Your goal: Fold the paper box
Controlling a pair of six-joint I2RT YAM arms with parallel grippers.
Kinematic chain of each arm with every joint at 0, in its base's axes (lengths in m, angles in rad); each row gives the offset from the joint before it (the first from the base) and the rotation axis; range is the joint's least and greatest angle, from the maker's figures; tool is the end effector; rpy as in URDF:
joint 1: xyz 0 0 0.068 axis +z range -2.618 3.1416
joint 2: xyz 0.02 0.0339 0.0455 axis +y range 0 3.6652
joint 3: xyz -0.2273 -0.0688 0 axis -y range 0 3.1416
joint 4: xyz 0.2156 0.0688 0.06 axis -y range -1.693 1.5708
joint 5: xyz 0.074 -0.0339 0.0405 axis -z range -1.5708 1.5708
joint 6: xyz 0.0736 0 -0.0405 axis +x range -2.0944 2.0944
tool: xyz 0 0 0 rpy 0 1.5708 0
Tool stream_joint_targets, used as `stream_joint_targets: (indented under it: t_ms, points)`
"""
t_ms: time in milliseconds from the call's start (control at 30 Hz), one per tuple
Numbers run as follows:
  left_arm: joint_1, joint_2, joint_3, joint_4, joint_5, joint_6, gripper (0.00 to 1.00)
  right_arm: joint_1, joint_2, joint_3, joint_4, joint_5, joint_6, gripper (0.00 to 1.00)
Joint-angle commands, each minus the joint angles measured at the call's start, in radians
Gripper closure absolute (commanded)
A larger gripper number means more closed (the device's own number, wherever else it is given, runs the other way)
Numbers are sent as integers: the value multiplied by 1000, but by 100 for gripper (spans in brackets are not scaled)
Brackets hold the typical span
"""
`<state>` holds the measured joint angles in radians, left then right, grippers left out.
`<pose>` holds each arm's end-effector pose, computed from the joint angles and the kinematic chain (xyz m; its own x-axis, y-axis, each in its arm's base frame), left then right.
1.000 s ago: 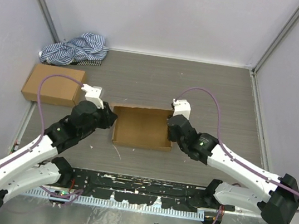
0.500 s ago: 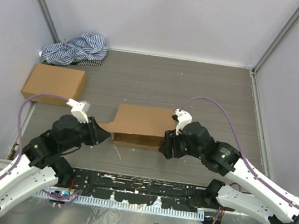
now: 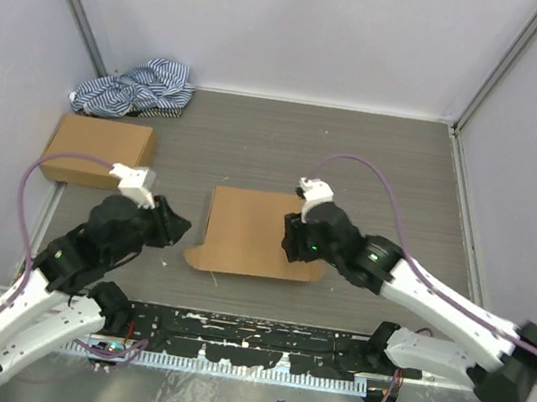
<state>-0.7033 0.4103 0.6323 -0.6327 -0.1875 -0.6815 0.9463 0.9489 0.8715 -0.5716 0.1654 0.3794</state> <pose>0.1178 -0.0819 0.2518 -0.5547 -0.3411 -0.7589 0.2004 0.8305 -0.5198 0.1408 0.1746 0.2528 -0.5962 -0.2024 -0.7769 -0.5412 0.8161 0.2026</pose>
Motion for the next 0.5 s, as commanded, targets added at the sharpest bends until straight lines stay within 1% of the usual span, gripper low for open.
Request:
stream_joint_targets:
  t_ms: [0, 100, 200, 300, 467]
  points:
    - [-1, 282, 151, 67, -47, 142, 60, -5, 218, 97, 42, 198, 14, 46]
    - [-2, 474, 187, 106, -10, 155, 60, -26, 318, 112, 47, 206, 28, 43]
    - [-2, 639, 174, 178, 51, 152, 60, -61, 416, 105, 54, 179, 57, 42]
    - [-2, 761, 158, 234, 91, 145, 60, -77, 493, 92, 75, 165, 82, 42]
    - [-2, 927, 192, 204, 76, 146, 60, -82, 557, 73, 113, 148, 99, 41]
